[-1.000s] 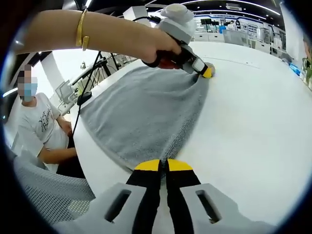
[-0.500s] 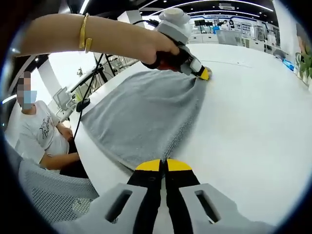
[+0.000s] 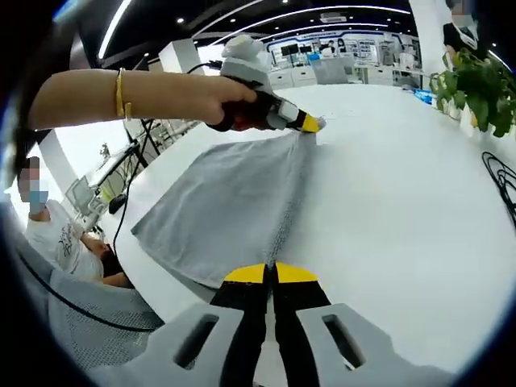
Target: Fold the towel on the table until its edges align and the towel forms a compact rectangular stack.
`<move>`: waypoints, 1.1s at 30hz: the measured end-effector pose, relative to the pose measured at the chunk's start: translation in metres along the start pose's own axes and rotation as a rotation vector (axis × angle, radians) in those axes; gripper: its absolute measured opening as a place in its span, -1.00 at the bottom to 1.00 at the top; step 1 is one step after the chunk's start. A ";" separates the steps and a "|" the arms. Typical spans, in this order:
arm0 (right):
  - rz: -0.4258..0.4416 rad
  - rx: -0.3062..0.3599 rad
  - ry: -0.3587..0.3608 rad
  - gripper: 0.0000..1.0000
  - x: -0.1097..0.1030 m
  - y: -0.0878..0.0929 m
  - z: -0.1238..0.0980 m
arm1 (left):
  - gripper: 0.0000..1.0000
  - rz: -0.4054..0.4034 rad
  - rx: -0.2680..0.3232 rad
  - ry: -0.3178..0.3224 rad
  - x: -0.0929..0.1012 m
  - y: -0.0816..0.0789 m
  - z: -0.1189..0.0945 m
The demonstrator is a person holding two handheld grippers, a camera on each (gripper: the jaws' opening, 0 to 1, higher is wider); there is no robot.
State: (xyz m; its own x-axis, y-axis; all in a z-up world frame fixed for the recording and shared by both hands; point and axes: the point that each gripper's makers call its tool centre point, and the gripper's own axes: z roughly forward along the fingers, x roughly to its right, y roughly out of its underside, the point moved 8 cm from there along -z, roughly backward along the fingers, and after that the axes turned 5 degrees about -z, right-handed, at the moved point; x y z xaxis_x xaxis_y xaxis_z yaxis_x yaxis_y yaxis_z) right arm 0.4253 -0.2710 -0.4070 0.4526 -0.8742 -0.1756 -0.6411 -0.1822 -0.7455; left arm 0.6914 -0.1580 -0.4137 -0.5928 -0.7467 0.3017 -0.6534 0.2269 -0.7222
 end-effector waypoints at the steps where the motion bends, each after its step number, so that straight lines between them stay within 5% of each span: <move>1: 0.005 -0.003 0.020 -1.00 0.008 0.002 -0.006 | -0.93 0.003 0.000 0.012 0.009 -0.003 0.003; 11: 0.079 0.022 0.155 -1.00 0.054 0.008 -0.049 | -0.93 0.041 0.001 0.106 0.078 -0.032 0.035; 19: 0.129 0.044 0.226 -1.00 0.070 0.019 -0.062 | -0.93 0.056 0.005 0.137 0.105 -0.040 0.050; 33: 0.058 0.062 0.179 -1.00 0.046 0.001 -0.056 | -0.93 0.013 0.033 0.158 0.091 -0.038 0.038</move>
State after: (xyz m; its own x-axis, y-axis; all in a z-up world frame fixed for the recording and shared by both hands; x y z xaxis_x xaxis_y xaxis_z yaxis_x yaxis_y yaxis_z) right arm 0.4105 -0.3365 -0.3799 0.2947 -0.9496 -0.1067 -0.6209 -0.1054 -0.7767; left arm 0.6804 -0.2578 -0.3821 -0.6696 -0.6357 0.3841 -0.6309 0.2139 -0.7458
